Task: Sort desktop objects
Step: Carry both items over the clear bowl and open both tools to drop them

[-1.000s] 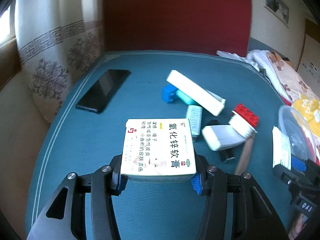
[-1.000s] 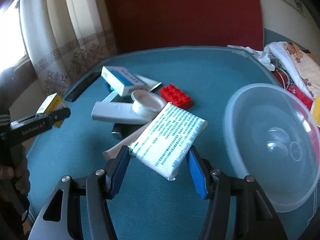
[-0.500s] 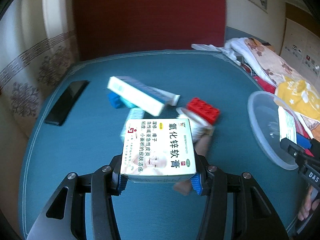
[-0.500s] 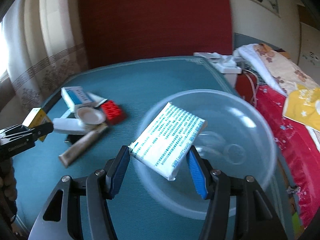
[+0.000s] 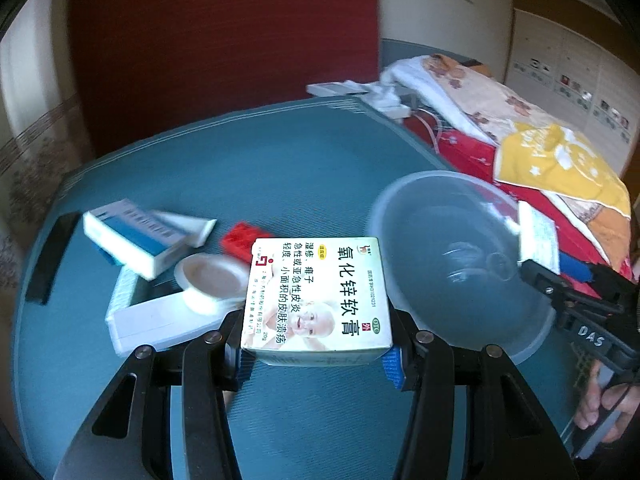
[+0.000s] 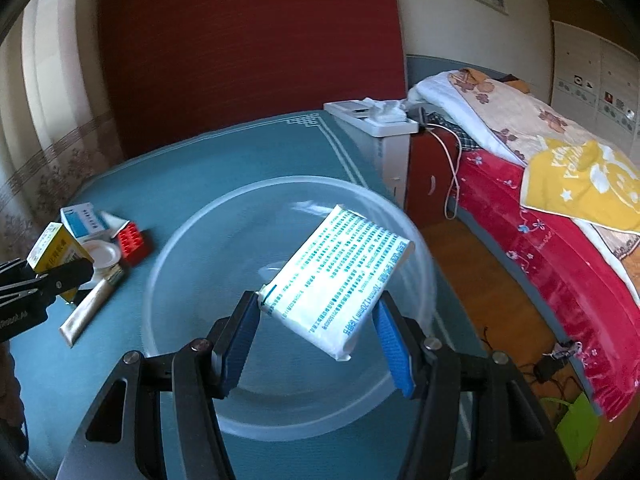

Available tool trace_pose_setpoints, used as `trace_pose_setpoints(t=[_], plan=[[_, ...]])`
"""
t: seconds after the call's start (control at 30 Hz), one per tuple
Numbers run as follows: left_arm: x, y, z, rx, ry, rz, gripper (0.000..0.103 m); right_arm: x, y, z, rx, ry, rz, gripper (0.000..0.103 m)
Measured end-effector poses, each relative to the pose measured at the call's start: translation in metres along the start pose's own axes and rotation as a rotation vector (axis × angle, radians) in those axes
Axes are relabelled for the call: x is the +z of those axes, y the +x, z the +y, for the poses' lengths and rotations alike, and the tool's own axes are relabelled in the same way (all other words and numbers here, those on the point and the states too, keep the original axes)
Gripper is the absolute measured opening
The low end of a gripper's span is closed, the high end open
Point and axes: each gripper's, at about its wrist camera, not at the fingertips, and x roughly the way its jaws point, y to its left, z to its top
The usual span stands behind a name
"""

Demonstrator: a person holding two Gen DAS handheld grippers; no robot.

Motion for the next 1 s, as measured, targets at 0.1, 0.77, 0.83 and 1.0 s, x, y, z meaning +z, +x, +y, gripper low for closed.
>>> trace_pose_setpoints(t=[0.1,0.77,0.83,1.0], plan=[[0.008,0.006,-0.016,-0.025,0.012,0.002,0.054,0.002,0.003,-0.008,-0.007,0.020,0.003,0.063],[0.027,0.035,-0.059,-0.175,0.016,0.036,0.079,0.006,0.006,-0.029,-0.013,0.059,-0.006,0.080],[0.028,0.035,-0.056,-0.193,-0.003,0.031,0.079,0.004,0.003,-0.028,-0.017,0.059,-0.014,0.080],[0.029,0.037,-0.042,-0.176,-0.054,0.036,0.079,0.002,0.005,-0.026,-0.017,0.065,-0.011,0.080]])
